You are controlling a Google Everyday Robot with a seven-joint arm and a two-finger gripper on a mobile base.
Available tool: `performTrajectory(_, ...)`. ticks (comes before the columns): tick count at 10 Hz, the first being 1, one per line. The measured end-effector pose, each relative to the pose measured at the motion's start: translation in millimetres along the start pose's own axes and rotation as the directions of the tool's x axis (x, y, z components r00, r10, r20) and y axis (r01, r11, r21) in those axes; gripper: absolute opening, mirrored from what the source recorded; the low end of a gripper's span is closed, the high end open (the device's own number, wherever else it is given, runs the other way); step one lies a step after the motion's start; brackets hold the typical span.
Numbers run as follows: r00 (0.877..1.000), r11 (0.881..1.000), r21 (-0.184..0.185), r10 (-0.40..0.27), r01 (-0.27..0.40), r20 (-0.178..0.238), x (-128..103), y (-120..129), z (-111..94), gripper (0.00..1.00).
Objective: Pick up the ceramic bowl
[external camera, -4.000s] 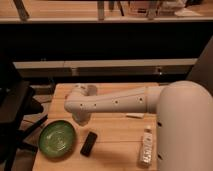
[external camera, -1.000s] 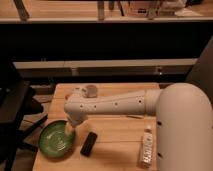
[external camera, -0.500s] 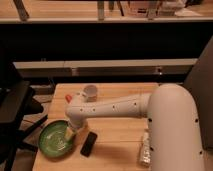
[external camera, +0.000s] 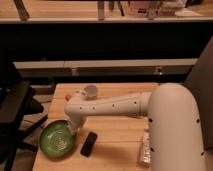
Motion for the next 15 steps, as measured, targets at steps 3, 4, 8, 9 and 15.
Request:
performTrajectory(3,1.000,1.000,-0.004,-0.013,0.013,-0.023,3,5,5,0.03)
performTrajectory(4,1.000,1.000,-0.006,-0.018,0.018,-0.024,3,7,3,0.00)
performTrajectory(8,0.999,0.999,-0.023,-0.043,0.042,-0.028,6,18,-39,0.00)
performTrajectory(9,0.998,0.999,-0.026,-0.048,0.048,-0.033,8,20,-48,0.00)
performTrajectory(15,0.997,0.997,-0.046,-0.068,0.066,-0.037,13,39,-67,0.00)
